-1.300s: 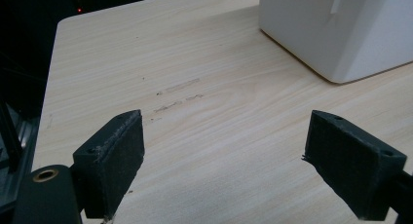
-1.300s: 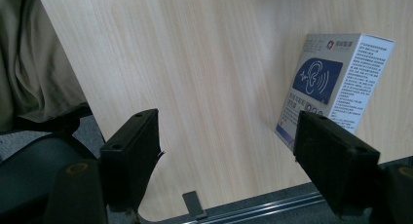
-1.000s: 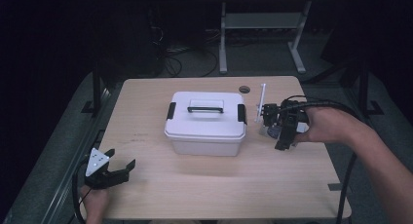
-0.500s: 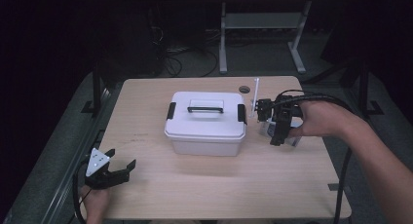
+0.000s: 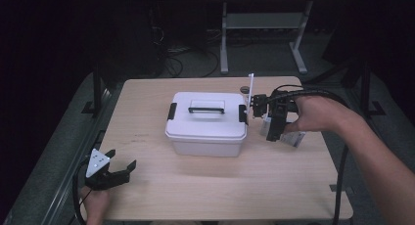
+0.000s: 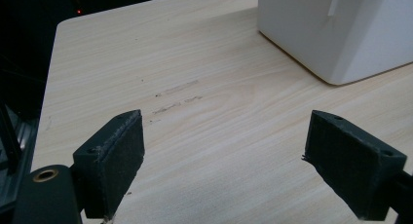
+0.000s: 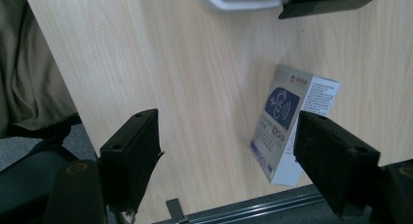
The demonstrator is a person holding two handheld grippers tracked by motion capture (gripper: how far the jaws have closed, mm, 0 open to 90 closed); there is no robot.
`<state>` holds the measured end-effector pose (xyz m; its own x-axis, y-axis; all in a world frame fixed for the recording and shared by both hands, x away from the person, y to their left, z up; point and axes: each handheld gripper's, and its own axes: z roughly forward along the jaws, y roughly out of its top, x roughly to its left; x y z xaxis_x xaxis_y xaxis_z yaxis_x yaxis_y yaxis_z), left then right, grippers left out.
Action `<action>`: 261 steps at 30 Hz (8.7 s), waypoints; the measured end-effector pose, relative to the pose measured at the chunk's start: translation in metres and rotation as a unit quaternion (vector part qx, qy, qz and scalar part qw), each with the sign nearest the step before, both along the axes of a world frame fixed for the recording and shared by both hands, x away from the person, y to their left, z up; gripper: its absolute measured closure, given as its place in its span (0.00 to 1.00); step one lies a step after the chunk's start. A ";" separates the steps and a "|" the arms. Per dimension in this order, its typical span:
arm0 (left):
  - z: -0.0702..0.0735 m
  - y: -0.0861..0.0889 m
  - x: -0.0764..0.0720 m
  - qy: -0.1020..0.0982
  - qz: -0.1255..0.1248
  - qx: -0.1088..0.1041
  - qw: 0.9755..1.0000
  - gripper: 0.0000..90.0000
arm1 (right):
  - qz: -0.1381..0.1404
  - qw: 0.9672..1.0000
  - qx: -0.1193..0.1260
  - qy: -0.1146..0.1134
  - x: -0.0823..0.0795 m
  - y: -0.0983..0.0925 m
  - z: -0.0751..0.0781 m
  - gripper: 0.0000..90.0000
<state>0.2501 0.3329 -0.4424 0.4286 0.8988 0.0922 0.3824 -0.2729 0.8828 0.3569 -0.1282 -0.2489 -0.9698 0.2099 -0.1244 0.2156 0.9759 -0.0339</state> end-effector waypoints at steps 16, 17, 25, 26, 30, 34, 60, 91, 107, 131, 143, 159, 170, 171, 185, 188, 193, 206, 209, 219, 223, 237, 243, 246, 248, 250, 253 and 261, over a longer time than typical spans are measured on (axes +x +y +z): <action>0.000 0.001 0.000 0.001 0.000 -0.001 1.000 0.15 | 0.012 1.000 0.016 -0.002 0.010 0.019 0.003 0.27; 0.000 0.001 0.000 0.000 0.001 0.000 1.000 0.15 | 0.013 1.000 0.016 -0.001 0.011 0.020 0.003 0.27; 0.000 0.002 0.000 -0.001 0.002 -0.002 1.000 0.15 | 0.014 1.000 0.017 -0.004 0.016 0.027 0.007 0.27; 0.000 0.002 0.000 -0.001 0.001 -0.002 1.000 0.15 | 0.013 1.000 0.017 -0.005 0.016 0.028 0.008 0.27; 0.000 0.001 -0.001 -0.001 0.001 -0.002 1.000 0.15 | 0.016 1.000 0.025 -0.009 0.019 0.031 0.010 0.27; 0.001 0.002 -0.001 0.000 0.001 -0.002 1.000 0.15 | 0.016 0.999 0.033 -0.011 0.021 0.033 0.009 0.27; 0.000 0.003 -0.001 -0.001 0.002 -0.008 1.000 0.15 | 0.011 0.992 0.121 -0.019 0.043 0.048 -0.003 0.25; -0.001 0.003 0.000 0.000 0.003 -0.008 1.000 0.15 | 0.005 0.977 0.211 -0.027 0.056 0.068 -0.017 0.24; -0.001 0.003 0.000 0.001 0.002 -0.006 1.000 0.15 | 0.009 0.976 0.214 -0.025 0.065 0.085 -0.020 0.29; 0.000 0.004 -0.001 -0.001 0.002 -0.007 1.000 0.15 | 0.016 0.975 0.221 -0.031 0.078 0.097 -0.027 0.62; 0.000 0.004 0.000 -0.001 0.003 -0.009 1.000 0.15 | 0.021 0.973 0.229 -0.025 0.083 0.099 -0.030 0.81; 0.000 0.005 -0.001 -0.002 0.003 -0.008 1.000 0.15 | 0.032 0.976 0.215 -0.016 0.087 0.104 -0.028 0.89; -0.001 0.004 0.000 0.001 0.003 -0.010 1.000 0.15 | 0.046 0.977 0.208 -0.025 0.088 0.105 -0.027 0.91; -0.001 0.003 0.000 0.001 0.003 -0.010 1.000 0.15 | 0.046 0.977 0.208 -0.026 0.088 0.105 -0.027 0.91; 0.000 0.003 0.001 -0.001 0.003 -0.011 1.000 0.15 | 0.049 0.975 0.216 -0.013 0.092 0.103 -0.026 0.94; 0.000 0.004 0.000 -0.003 0.002 -0.009 1.000 0.15 | 0.050 0.976 0.211 -0.010 0.093 0.104 -0.025 0.94; 0.000 0.005 0.000 -0.004 0.005 -0.012 1.000 0.15 | 0.050 0.977 0.208 -0.008 0.093 0.105 -0.024 0.94; 0.000 0.006 -0.001 -0.003 0.007 -0.011 1.000 0.15 | 0.054 0.976 0.212 -0.006 0.094 0.105 -0.021 0.94; 0.000 0.006 -0.001 -0.001 0.008 -0.011 1.000 0.15 | 0.054 0.976 0.213 -0.006 0.094 0.106 -0.020 0.94; 0.000 0.007 -0.001 -0.003 0.008 -0.012 1.000 0.15 | 0.057 0.975 0.215 -0.006 0.094 0.107 -0.016 0.94; 0.000 0.007 -0.001 -0.003 0.009 -0.014 1.000 0.15 | 0.057 0.975 0.217 -0.008 0.093 0.107 -0.016 0.94; 0.000 0.007 -0.001 -0.002 0.008 -0.013 1.000 0.15 | 0.054 0.974 0.222 -0.006 0.093 0.106 -0.014 0.94; 0.000 0.007 -0.001 -0.003 0.008 -0.013 1.000 0.15 | 0.054 0.973 0.223 -0.005 0.093 0.106 -0.013 0.94; 0.000 0.007 -0.001 -0.003 0.008 -0.013 1.000 0.15 | 0.055 0.973 0.226 -0.007 0.093 0.106 -0.012 0.94; 0.000 0.007 -0.001 -0.002 0.008 -0.013 1.000 0.15 | 0.053 0.972 0.228 -0.005 0.093 0.106 -0.012 0.94; 0.000 0.007 -0.001 -0.003 0.008 -0.013 1.000 0.15 | 0.051 0.972 0.227 -0.003 0.094 0.106 -0.013 0.94; 0.000 0.007 0.000 -0.003 0.008 -0.015 1.000 0.15 | 0.053 0.972 0.229 -0.003 0.094 0.106 -0.012 0.94; 0.000 0.006 -0.001 -0.003 0.007 -0.014 1.000 0.15 | 0.052 0.971 0.232 -0.008 0.091 0.103 -0.008 0.94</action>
<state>0.2495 0.3393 -0.4422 0.4164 0.9066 0.0687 0.3807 -0.2425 0.8923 0.4482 -0.0247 -0.2572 -0.9876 0.1472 -0.0541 0.1115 0.9016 0.4179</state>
